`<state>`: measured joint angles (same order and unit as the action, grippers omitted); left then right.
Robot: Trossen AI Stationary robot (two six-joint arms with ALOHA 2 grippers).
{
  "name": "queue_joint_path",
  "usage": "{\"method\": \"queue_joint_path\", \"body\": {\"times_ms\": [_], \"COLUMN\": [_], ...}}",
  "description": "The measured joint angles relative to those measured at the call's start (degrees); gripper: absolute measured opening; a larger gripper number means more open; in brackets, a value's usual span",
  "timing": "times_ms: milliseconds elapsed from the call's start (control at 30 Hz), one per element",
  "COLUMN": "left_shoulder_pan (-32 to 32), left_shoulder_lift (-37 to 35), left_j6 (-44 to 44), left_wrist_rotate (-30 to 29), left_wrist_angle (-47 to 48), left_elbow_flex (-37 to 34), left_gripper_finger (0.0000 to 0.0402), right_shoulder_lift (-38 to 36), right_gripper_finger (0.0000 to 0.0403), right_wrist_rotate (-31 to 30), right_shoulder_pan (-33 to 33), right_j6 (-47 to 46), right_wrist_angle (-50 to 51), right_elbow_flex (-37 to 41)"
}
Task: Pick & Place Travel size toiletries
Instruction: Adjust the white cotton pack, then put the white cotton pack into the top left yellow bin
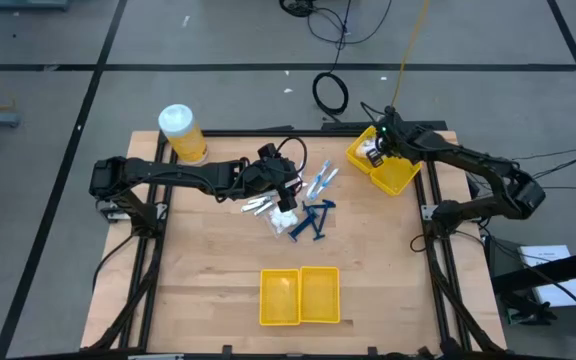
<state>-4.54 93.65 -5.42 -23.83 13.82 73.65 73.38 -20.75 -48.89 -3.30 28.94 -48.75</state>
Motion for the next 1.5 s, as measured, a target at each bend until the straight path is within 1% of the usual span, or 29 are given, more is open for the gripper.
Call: {"method": "queue_joint_path", "body": {"times_ms": [200,400,500,600,767,1067,1133,1200,1300,1400,1500], "left_shoulder_pan": [0.00,0.00,0.00,0.00,0.00,0.00,0.00,0.00,0.00,0.03,0.22], "left_shoulder_lift": [0.00,0.00,0.00,0.00,0.00,0.00,0.00,0.00,0.00,0.20,0.78], "left_j6": [1.10,1.25,1.25,1.46,1.34,1.45,1.31,1.25,1.30,2.17,4.11], "left_wrist_rotate": [0.02,0.04,0.04,0.05,0.06,0.06,0.05,1.28,6.88,13.13,14.88], "left_wrist_angle": [0.11,0.19,0.51,0.96,0.98,1.19,2.22,4.57,8.70,11.72,14.60], "left_elbow_flex": [0.00,0.00,0.00,0.00,0.00,0.00,0.00,0.00,0.00,0.00,0.00], "left_gripper_finger": [0.0257,0.0257,0.0257,0.0257,0.0258,0.0257,0.0257,0.0257,0.0257,0.0257,0.0257], "right_shoulder_lift": [3.43,9.26,11.62,12.22,9.52,-1.63,-4.25,-6.82,-10.09,-13.05,-15.29], "right_gripper_finger": [0.0001,0.0000,0.0000,0.0000,0.0000,0.0000,0.0000,0.0000,0.0003,0.0006,0.0006], "right_wrist_rotate": [4.63,4.45,4.45,4.32,4.43,4.72,7.55,12.58,21.33,27.54,31.49], "right_shoulder_pan": [-2.61,-4.36,-4.70,-4.72,-4.72,-4.62,-4.61,-4.58,-3.21,-0.45,3.45], "right_j6": [0.09,1.50,2.00,2.61,2.68,2.47,2.07,2.05,2.05,2.67,3.89], "right_wrist_angle": [-2.19,-8.79,-9.69,-9.96,-9.81,-9.81,-9.82,-9.88,-10.71,-12.19,-15.35], "right_elbow_flex": [1.39,2.86,2.86,2.86,2.91,2.91,2.91,2.91,2.91,2.91,2.91]}}
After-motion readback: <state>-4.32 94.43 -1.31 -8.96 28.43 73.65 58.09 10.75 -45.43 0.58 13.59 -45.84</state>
